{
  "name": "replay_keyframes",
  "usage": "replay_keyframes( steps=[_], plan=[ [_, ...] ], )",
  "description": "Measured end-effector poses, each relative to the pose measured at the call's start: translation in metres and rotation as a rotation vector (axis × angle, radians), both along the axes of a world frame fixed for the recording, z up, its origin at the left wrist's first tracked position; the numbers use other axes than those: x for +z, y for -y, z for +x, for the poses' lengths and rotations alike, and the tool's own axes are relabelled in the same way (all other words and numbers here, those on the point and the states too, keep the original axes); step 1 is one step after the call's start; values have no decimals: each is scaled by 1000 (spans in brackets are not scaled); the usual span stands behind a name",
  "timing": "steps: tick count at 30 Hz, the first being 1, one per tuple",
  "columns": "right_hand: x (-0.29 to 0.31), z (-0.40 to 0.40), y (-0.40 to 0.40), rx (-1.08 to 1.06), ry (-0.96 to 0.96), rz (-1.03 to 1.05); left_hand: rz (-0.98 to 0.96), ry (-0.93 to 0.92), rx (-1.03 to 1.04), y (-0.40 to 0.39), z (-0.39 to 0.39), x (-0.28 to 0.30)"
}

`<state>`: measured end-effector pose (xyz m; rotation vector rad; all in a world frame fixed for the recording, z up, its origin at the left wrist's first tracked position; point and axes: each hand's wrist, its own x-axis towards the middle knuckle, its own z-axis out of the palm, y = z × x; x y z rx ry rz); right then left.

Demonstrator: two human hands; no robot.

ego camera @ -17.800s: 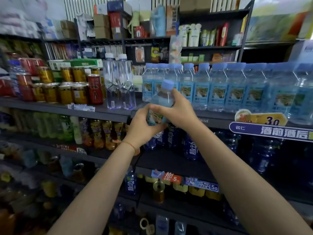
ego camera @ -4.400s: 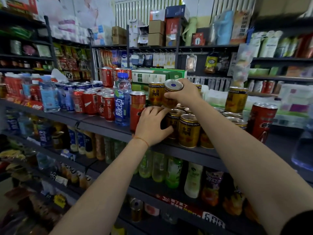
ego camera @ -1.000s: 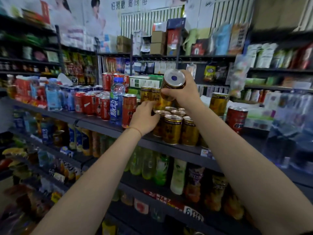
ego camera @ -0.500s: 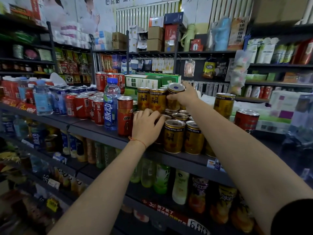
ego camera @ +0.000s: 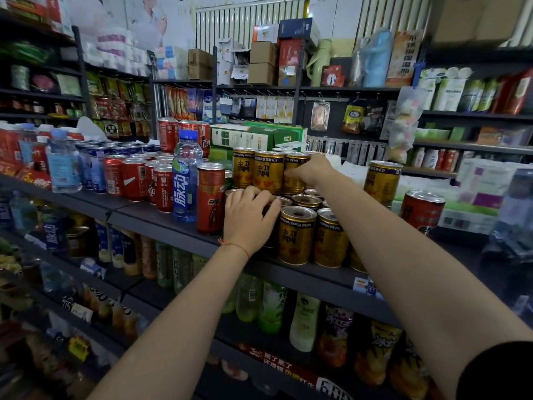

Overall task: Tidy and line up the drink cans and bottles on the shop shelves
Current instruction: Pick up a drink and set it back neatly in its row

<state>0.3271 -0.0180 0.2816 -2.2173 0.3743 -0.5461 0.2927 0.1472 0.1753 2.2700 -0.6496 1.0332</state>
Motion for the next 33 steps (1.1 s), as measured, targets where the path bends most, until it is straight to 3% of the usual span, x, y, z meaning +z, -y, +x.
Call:
replay_keyframes(
  steps=[10, 12, 16, 19, 22, 26, 30, 33],
  plan=[
    [-1, -26, -23, -83, -75, -152, 78, -2, -24, -6, -1, 3],
    [-3, -45, -36, -72, 43, -161, 108, -29, -64, -11, -3, 2],
    [-21, -106, -66, 83, 518, -223, 9, -5, -47, -28, -29, -7],
    [-57, -141, -88, 339, 574, -158, -192, 22, -48, -42, -68, -29],
    [-113, -161, -98, 461, 477, -80, -279, -242, -2, -48, -93, -77],
    [-205, -179, -85, 415, 239, 54, -156, -692, 35, -47, -109, -161],
    [-298, -200, -54, 334, -194, 183, -98, -1050, 2, -34, -131, -240],
    [-352, -224, -22, 367, -540, 30, -144, -1252, -43, -14, -147, -286]
  ],
)
